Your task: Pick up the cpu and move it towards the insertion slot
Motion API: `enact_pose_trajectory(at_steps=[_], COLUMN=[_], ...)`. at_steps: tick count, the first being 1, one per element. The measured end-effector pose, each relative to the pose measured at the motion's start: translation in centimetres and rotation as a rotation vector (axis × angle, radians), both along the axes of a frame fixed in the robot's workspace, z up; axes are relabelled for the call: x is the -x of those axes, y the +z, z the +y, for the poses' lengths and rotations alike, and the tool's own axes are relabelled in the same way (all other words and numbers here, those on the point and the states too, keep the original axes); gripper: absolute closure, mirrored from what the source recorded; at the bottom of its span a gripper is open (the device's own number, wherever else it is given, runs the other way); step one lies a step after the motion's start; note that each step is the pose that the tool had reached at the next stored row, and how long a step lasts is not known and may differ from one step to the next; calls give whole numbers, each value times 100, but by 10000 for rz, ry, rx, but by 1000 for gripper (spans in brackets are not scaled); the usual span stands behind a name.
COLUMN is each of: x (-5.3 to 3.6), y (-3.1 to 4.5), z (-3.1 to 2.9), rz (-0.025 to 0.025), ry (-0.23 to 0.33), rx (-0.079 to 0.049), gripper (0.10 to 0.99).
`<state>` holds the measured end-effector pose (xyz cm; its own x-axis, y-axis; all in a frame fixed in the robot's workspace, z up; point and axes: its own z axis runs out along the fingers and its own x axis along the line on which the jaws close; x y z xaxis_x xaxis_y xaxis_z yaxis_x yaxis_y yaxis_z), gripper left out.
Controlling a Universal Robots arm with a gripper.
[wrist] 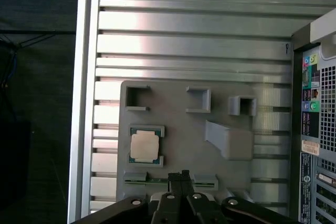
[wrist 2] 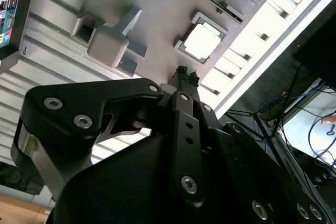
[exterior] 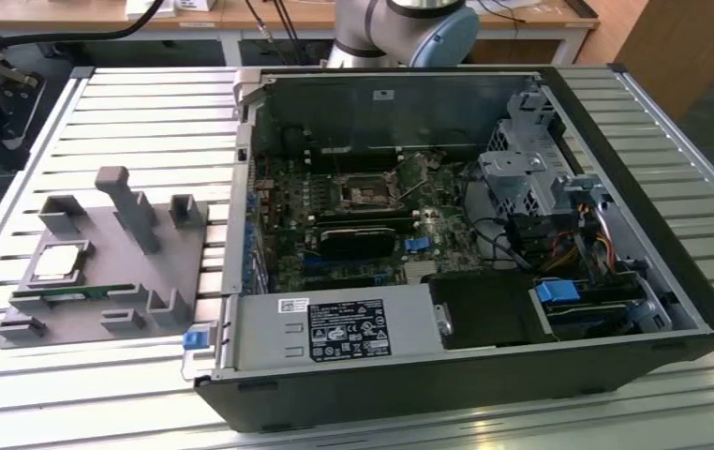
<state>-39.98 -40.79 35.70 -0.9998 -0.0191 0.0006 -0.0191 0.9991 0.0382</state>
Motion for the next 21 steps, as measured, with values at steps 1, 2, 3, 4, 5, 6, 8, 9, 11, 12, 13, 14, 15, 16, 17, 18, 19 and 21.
enact_pose_trajectory(at_steps=[1,2,3,4,5,6,8,9,11,12,13,14,15,16,17,18,19,21], x=[3,4,6,8,11,13,17,18,22,24,25,27,28,29,40,48,49,51], y=[0,0,0,0,0,0,-1,-1,-1,-1,-1,-1,-1,-1,-2,-3,-3,-3], z=[0,0,0,0,0,0,0,0,0,0,0,0,0,0,0,0,0,0], rz=[-1,0,-1,-1,0,0,-1,-1,-1,0,0,-1,-1,-1,-1,-1,-1,-1], ry=[0,0,1,0,0,0,0,0,1,0,0,0,0,0,0,0,0,0], rx=[0,-1,-1,-1,0,0,-1,-1,0,0,0,0,0,0,-1,0,-1,-1], gripper=[980,980,980,980,980,980,980,980,980,980,980,980,980,980,980,980,980,980])
